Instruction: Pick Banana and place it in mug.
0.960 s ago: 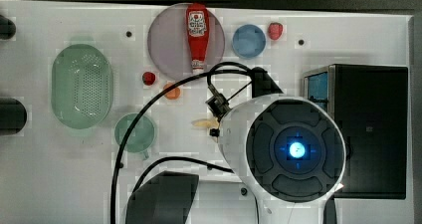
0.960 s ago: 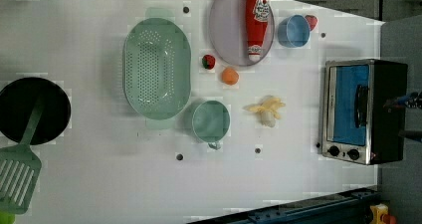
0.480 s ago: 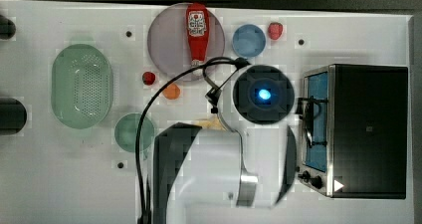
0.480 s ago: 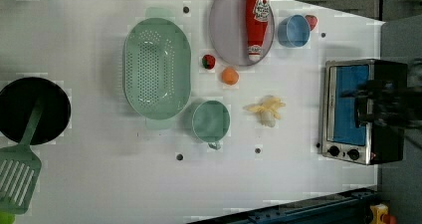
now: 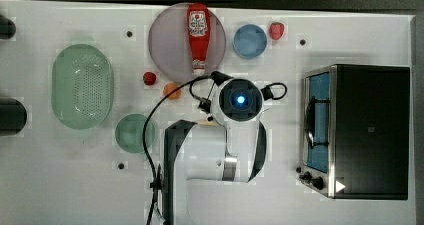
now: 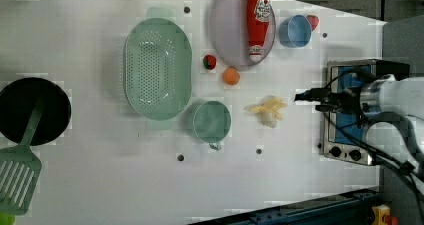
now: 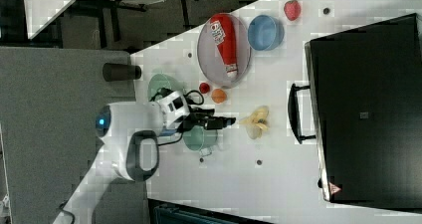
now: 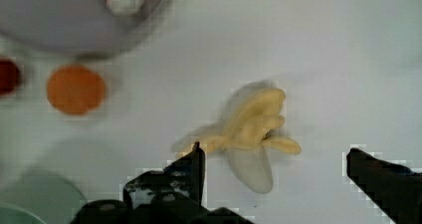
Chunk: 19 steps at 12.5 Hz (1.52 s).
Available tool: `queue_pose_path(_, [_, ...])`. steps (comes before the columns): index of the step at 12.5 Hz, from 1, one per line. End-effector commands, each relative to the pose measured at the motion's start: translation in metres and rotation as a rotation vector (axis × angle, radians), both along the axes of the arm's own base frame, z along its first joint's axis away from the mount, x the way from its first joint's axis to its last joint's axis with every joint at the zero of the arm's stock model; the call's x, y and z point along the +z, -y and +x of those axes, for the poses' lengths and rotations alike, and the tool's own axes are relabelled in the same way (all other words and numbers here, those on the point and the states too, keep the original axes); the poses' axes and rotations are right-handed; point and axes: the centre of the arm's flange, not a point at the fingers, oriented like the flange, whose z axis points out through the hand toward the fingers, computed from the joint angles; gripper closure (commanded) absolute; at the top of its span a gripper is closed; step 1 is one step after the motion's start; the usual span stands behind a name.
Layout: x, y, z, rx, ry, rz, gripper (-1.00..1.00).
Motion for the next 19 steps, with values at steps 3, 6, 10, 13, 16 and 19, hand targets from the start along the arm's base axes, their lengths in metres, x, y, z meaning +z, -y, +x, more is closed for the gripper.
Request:
queue_pose_path(3, [-0.071, 0.002, -0.007, 0.185, -0.094, 0.010, -1.00])
queue_pose_path(6, [-0.112, -0.002, -0.008, 0.195, -0.094, 0.006, -1.00])
queue_pose_path(10, [-0.144, -0.003, -0.014, 0.199, -0.101, 0.004, -0.99])
queue_pose_path(13, [-0.144, -0.004, -0.015, 0.199, -0.100, 0.005, -0.18])
queue_pose_path(16, [-0.128, -0.002, -0.008, 0.195, -0.067, 0.002, 0.30])
queue_pose_path(19, [-0.063, 0.000, 0.012, 0.186, 0.058, -0.008, 0.30])
